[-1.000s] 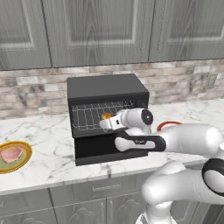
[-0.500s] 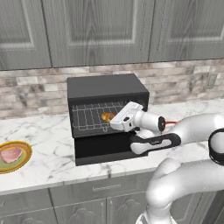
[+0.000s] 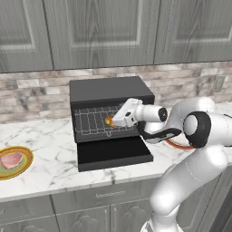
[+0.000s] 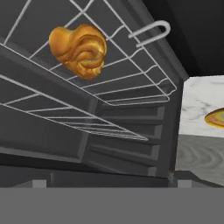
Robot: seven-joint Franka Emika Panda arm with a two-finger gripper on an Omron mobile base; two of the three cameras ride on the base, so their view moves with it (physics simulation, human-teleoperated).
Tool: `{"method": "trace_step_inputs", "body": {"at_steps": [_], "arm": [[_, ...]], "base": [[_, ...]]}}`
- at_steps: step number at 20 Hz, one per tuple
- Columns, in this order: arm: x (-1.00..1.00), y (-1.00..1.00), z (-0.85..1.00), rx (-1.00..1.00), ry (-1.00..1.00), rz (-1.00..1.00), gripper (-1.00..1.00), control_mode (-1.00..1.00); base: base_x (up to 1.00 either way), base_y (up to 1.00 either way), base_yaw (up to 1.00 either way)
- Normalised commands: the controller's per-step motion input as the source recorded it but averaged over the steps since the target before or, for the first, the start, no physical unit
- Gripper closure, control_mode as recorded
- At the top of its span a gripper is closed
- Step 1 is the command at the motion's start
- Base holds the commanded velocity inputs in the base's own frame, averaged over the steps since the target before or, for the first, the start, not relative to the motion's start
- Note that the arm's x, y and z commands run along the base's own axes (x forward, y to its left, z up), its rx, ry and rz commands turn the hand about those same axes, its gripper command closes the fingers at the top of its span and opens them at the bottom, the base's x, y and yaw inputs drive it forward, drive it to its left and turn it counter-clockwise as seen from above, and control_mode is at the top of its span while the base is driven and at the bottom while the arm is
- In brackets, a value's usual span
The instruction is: Open the toaster oven door. Place the bread on the bottom rack in the toaster oven and place the steak on the top rack.
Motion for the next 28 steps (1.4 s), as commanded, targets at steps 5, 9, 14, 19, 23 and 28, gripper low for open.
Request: {"method": "trace_step_inputs", "body": {"at_steps": [5,9,14,19,23,28], "arm": [[0.13,0.46,-0.36,0.09,0.03,-0.03,-1.00,-1.00],[0.21,0.37,-0.70,0.08,0.07,-0.04,-1.00,-1.00],[-0.31,0.12,-0.71,0.13,0.10,-0.04,-1.00,-1.00],[-0.01,0.00,-0.37,0.20,-0.07,-0.06,-1.00,-1.00],[-0.02,0.07,-0.74,0.23,-0.16,0.00,-1.00,-1.00],[-0.09,0.01,-0.72,0.19,-0.26,0.00,-1.00,-1.00]], "base": [[0.00,0.00,0.00],[0.00,0.00,0.00],[0.00,0.00,0.00],[0.00,0.00,0.00],[0.00,0.00,0.00],[0.00,0.00,0.00]]}}
